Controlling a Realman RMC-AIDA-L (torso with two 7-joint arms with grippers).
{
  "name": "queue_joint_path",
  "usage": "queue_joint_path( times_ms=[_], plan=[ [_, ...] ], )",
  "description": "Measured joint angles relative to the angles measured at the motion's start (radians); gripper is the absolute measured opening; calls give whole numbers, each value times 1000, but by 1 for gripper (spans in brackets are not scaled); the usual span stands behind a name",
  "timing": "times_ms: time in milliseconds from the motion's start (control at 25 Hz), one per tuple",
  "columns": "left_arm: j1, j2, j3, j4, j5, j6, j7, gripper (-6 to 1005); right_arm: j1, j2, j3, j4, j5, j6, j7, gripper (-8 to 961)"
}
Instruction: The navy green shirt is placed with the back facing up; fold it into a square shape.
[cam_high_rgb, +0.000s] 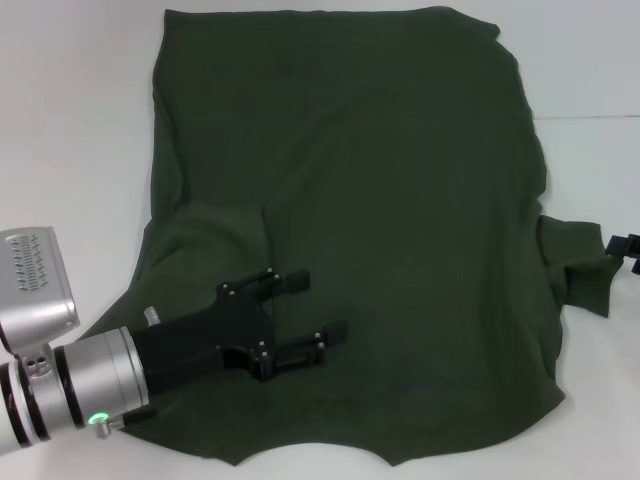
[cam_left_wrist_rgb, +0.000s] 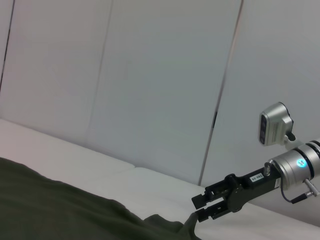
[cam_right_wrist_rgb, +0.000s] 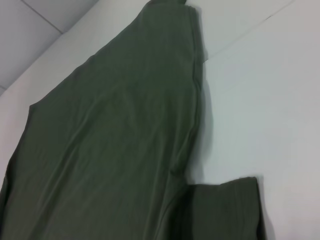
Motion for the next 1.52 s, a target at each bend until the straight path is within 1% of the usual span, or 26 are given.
queue_joint_path(
  times_ms=[360, 560, 880, 1280, 1520],
  plan=[
    [-4, 0, -4, -6, -1, -5, 0, 824, 48, 9, -3, 89, 0, 104, -57, 670],
    [-5, 0, -6, -6, -1, -5, 11, 824, 65, 17, -4, 102, -1, 125, -64, 669],
    [-6, 0, -8, -6, -1, -6, 11, 824, 57, 18, 1, 98, 3, 90, -64, 670],
    [-6, -2, -8, -6, -2, -7, 9, 823, 40, 1, 14, 94, 6, 13, -56, 671],
    [-6, -2, -8, -6, -3, -7, 9, 824, 48, 0, 15, 97, 7, 6, -55, 667]
  ],
)
